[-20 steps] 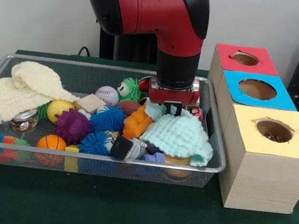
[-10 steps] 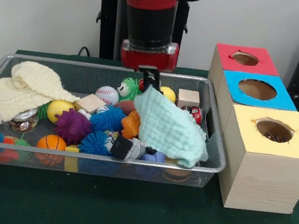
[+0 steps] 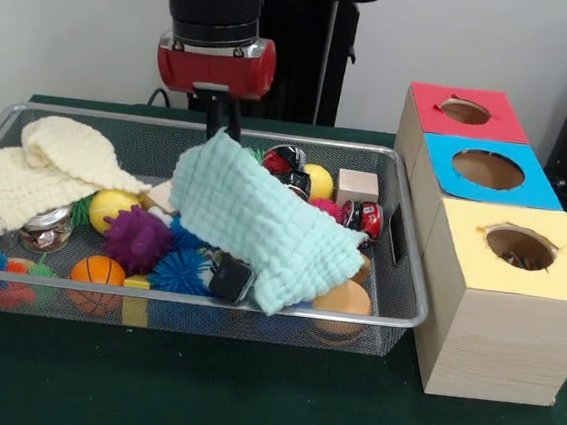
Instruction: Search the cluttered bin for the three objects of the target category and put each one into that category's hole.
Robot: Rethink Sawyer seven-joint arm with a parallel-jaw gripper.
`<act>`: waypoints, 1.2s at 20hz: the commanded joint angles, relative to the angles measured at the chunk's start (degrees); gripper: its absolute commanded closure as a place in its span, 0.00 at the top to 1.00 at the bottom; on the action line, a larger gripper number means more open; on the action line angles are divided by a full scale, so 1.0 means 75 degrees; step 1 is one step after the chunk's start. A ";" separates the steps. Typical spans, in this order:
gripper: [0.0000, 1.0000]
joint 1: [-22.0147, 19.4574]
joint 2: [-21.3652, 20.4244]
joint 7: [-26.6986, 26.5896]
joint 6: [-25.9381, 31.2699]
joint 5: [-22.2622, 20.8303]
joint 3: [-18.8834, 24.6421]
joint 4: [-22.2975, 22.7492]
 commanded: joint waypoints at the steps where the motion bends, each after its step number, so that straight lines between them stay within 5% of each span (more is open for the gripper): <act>1: 0.00 -0.0101 0.0317 -0.1806 0.0309 -0.0516 0.0818 0.0301; 7: 0.00 -0.0170 0.0168 -0.1643 0.0139 -0.0681 0.0753 0.0474; 15: 0.00 -0.1217 -0.1314 -0.2679 0.1710 0.0165 0.1459 0.0981; 24: 0.00 -0.1625 -0.1025 -0.2518 0.1628 -0.0364 0.1719 0.0991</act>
